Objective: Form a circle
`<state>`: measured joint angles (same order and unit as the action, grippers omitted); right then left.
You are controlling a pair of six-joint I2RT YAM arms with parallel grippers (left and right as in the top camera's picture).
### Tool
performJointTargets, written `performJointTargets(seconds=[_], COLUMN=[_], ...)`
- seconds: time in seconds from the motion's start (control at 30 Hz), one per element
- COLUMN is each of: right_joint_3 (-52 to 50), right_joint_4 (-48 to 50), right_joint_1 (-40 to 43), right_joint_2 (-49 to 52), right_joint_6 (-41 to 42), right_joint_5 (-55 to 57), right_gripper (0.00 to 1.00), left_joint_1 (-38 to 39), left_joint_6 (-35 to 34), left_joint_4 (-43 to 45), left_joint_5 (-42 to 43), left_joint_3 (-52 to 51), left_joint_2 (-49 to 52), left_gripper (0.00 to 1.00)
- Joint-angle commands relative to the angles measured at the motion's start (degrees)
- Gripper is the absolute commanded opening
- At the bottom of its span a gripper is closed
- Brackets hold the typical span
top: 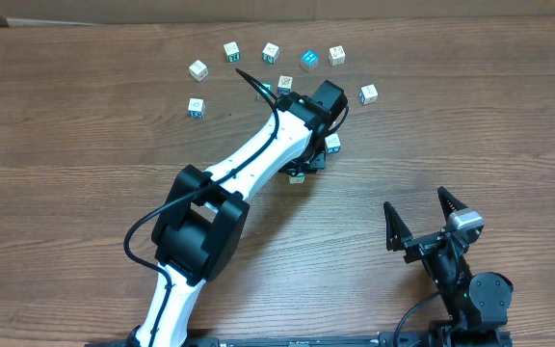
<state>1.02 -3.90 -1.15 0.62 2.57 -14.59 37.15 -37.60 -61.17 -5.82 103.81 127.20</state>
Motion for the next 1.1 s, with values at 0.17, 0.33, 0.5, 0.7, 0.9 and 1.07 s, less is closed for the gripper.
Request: performJointTargets(seconds=[0.17,0.33,0.5,0.7,0.9,1.07], right_joint_3=[-0.6,-0.6,-0.6,-0.6,-0.6,-0.6], right_joint_4=[0.3,0.3,0.3,0.3,0.3,0.3], right_joint_1=[0.2,0.2,0.2,0.2,0.2,0.2], right_joint_2=[-0.5,-0.5,-0.5,-0.5,-0.5,-0.5], right_joint_6=[-0.3,-0.3,-0.3,-0.3,-0.3,-0.3], right_joint_5=[0.4,0.4,0.4,0.4,0.4,0.4], right_gripper=[1.00,1.00,1.00,1.00,1.00,1.00], left_joint_1=[0.5,0.4,0.3,0.4,0.8,0.8], left_joint_6=[-1.2,-1.2,-1.0,-1.3,-1.4,-1.4], left_joint_4=[0.2,0.2,0.2,-1.2,-0.9,-0.5], left_joint_5=[-0.1,-0.3,-1.1,-0.5,-0.5,-0.2], left_joint_3=[-0.6,-0.6,-0.6,-0.6,-0.6,-0.6], left_joint_2=[0.6,0.7,0.7,1.3,2.8,2.8], left_gripper=[0.31,0.41,0.60,0.58,0.46,0.39])
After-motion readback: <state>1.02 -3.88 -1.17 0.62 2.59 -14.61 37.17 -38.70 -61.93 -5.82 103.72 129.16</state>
